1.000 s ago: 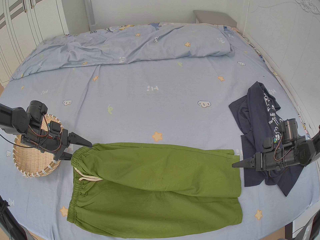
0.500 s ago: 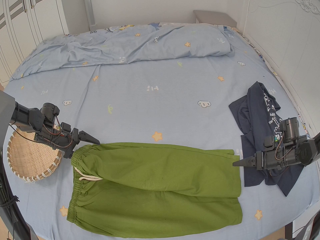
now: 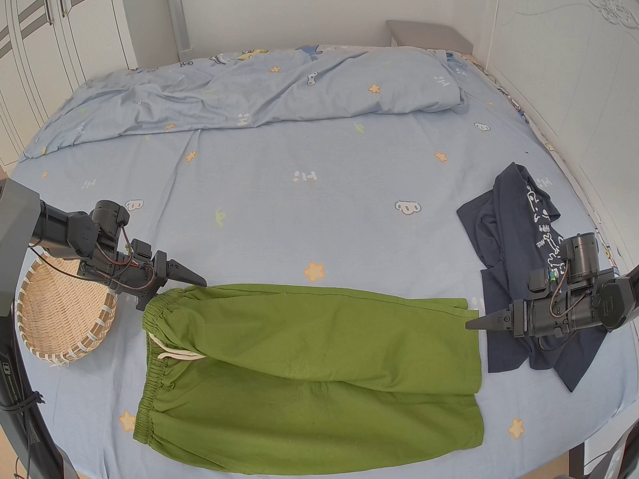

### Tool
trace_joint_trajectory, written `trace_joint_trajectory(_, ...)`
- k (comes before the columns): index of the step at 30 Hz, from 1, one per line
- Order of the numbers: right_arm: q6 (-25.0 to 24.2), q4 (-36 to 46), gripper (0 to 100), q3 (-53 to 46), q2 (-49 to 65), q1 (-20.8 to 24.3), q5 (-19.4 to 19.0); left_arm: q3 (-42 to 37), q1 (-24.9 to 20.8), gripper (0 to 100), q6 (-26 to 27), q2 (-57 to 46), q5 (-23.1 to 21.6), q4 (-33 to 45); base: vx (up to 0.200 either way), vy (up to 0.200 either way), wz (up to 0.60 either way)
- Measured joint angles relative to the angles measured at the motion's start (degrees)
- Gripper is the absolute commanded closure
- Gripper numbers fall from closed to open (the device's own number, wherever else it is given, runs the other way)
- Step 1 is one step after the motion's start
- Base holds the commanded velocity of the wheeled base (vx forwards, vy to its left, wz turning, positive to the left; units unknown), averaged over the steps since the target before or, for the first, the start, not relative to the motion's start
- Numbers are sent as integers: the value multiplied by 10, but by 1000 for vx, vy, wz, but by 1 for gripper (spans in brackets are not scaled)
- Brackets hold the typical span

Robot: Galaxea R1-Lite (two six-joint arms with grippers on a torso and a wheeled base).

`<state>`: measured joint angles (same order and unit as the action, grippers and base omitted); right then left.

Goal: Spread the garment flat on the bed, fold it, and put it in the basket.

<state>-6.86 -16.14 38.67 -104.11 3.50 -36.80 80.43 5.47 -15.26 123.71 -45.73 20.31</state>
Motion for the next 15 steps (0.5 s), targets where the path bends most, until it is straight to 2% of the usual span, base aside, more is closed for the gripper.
trace_joint_trajectory(15, 0, 0, 0, 1, 1, 0, 2, 3, -2, 100, 0, -31, -3, -12, 0, 0, 0)
